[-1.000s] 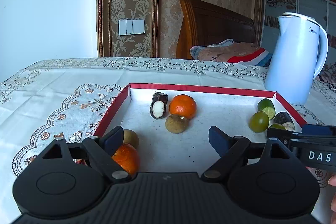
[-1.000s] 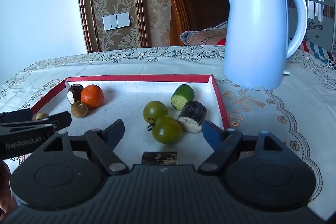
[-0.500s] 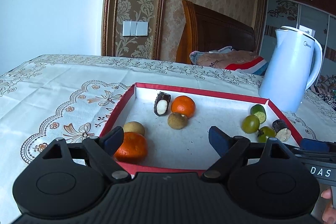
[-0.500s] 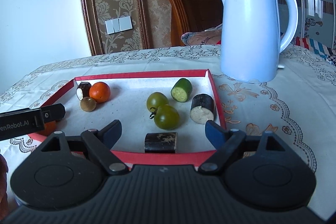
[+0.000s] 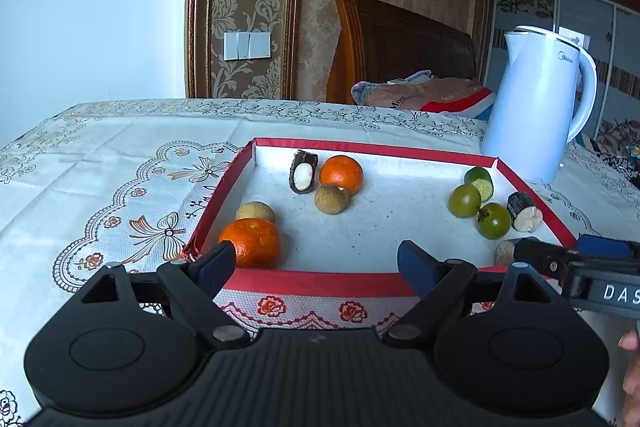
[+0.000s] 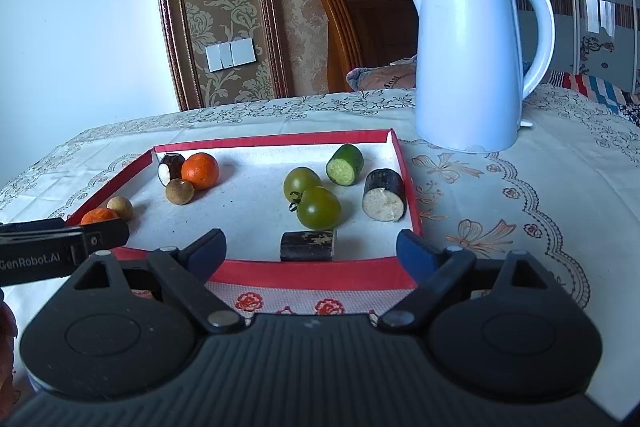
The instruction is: Organize fruits
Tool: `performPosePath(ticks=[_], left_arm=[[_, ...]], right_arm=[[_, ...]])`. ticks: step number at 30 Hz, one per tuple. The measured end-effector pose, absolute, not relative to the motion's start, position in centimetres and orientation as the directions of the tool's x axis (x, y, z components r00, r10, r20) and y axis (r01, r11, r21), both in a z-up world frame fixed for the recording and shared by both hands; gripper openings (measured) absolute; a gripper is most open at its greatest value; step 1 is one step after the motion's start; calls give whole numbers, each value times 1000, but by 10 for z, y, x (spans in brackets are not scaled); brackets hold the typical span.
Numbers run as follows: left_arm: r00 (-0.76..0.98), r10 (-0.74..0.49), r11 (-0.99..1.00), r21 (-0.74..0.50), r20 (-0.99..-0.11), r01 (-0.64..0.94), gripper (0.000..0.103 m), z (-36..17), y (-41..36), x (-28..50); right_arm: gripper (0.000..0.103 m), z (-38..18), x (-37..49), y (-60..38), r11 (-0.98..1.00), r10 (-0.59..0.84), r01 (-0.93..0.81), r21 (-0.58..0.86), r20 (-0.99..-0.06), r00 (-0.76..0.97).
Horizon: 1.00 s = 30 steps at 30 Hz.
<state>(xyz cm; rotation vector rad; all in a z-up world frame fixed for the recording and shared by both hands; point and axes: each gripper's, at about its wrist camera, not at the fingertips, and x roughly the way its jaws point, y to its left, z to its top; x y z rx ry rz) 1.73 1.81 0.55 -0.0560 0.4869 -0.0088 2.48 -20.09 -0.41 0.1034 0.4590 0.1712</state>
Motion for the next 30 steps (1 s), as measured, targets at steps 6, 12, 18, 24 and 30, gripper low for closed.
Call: performPosePath(ticks=[6,12,18,24,30], left_arm=[[876,-31,999,-53,-481,5,88,4,19,15],[869,-29,999,-46,-493,7,88,2,17,16],[870,-17,999,-37,-493,-2,88,2,16,15],[868,-24,999,-33,-496,9,88,1,17,10],[874,-4,1000,-11,-486,-1,88,2,14,9]], right_arm=[[93,-6,23,-201,979,191,-140,145,-438,878],[95,-6,18,-203,978,195,-139,155,-440,876],[96,-6,16,-203,979,192,-139,152,-437,879],[98,-7,15,-204,977,203,-148,156,-446,872],[99,-8,14,-203,976,211,-157,153,-458,864]])
